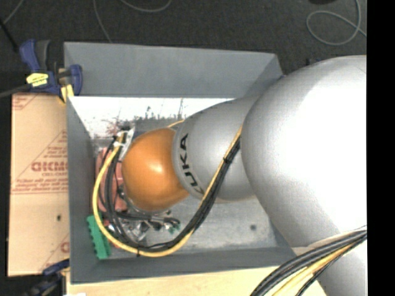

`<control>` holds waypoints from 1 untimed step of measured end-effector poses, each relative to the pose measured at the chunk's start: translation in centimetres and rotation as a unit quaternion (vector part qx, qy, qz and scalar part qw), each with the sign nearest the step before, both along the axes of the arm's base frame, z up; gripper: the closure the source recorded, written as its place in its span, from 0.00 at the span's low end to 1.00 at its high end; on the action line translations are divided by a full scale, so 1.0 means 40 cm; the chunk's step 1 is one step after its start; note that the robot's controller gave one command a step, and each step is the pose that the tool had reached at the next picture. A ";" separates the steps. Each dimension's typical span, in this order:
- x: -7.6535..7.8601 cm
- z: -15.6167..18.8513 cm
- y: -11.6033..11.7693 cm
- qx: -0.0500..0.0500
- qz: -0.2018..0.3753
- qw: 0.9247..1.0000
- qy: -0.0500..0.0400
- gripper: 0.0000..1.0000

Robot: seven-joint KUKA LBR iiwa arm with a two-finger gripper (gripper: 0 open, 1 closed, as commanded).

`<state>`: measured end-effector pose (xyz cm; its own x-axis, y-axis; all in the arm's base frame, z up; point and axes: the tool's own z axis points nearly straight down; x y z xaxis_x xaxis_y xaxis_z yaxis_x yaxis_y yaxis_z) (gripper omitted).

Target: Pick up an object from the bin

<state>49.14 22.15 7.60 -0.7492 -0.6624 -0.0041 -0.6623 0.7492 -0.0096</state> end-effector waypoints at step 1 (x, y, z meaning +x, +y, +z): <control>-0.007 0.048 -0.001 -0.001 0.000 1.000 0.005 1.00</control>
Offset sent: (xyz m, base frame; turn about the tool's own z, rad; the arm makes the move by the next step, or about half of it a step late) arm 0.0000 -0.0001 0.0322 0.0000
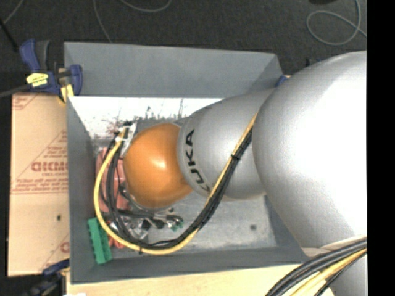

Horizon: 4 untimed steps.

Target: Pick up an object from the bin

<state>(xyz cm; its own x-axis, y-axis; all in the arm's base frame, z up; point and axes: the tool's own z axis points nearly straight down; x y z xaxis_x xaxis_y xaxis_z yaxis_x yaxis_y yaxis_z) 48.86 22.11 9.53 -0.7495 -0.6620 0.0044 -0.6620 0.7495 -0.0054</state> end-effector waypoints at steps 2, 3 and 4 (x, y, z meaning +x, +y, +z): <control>0.002 0.103 0.003 0.001 0.000 1.000 -0.002 1.00; 0.003 0.133 0.003 0.001 0.000 1.000 -0.002 1.00; 0.002 0.168 0.003 0.001 0.000 1.000 -0.002 1.00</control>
Offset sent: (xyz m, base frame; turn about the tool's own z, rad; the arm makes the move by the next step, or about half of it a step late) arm 0.0000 -0.0002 0.0373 0.0000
